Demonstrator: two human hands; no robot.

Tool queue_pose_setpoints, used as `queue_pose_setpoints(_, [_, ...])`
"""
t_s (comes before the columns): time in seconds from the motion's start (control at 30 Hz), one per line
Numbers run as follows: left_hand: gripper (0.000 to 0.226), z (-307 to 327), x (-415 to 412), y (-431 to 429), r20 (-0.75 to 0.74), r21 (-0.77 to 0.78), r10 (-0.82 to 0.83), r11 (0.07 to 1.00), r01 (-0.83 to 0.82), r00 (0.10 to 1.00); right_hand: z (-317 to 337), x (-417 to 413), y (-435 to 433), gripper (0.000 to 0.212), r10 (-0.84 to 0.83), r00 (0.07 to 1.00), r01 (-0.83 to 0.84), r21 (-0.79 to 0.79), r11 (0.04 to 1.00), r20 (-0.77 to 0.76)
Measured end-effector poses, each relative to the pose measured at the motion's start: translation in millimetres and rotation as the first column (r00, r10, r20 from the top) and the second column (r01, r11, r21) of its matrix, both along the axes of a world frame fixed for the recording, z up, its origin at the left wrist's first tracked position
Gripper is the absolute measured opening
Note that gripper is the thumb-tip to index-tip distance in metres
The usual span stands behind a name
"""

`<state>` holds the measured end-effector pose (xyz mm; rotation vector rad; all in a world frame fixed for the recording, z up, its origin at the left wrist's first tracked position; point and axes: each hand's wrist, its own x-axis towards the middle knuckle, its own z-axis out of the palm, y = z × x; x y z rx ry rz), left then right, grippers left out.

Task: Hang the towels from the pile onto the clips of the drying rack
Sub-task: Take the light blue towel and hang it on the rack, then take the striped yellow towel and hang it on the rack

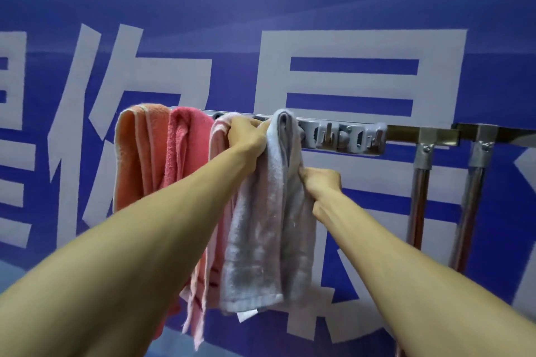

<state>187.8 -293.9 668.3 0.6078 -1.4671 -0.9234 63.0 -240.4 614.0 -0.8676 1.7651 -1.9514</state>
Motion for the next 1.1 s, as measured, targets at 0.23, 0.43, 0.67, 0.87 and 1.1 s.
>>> queue_pose_setpoints(0.23, [0.033, -29, 8, 3, 0.037, -0.042, 0.013, 0.999, -0.012, 0.999, 0, 11, 15, 0.029, 0.032, 0.998, -0.028, 0.072, 0.997, -0.061])
queue_pose_setpoints(0.43, [0.02, -60, 42, 56, 0.006, -0.139, 0.111, 0.984, -0.109, 0.994, -8, 14, 53, 0.009, 0.081, 0.959, -0.04, 0.153, 0.987, -0.272])
queue_pose_setpoints(0.67, [0.018, -106, 62, 151, 0.139, -0.173, -0.085, 0.979, 0.109, 0.987, -23, 12, 155, 0.011, 0.285, 0.799, -0.084, 0.372, 0.924, -0.529])
queue_pose_setpoints(0.87, [0.018, -223, 16, 216, 0.524, 0.111, -0.366, 0.924, 0.365, 0.769, -100, -33, 246, 0.018, 0.472, 0.729, -0.044, 0.653, 0.756, -0.497])
queue_pose_setpoints(1.1, [0.008, -364, -48, 281, 0.52, 0.457, -0.627, 0.778, 0.432, 0.58, -254, -108, 309, 0.008, 0.431, 0.877, -0.137, 0.747, 0.651, -0.214])
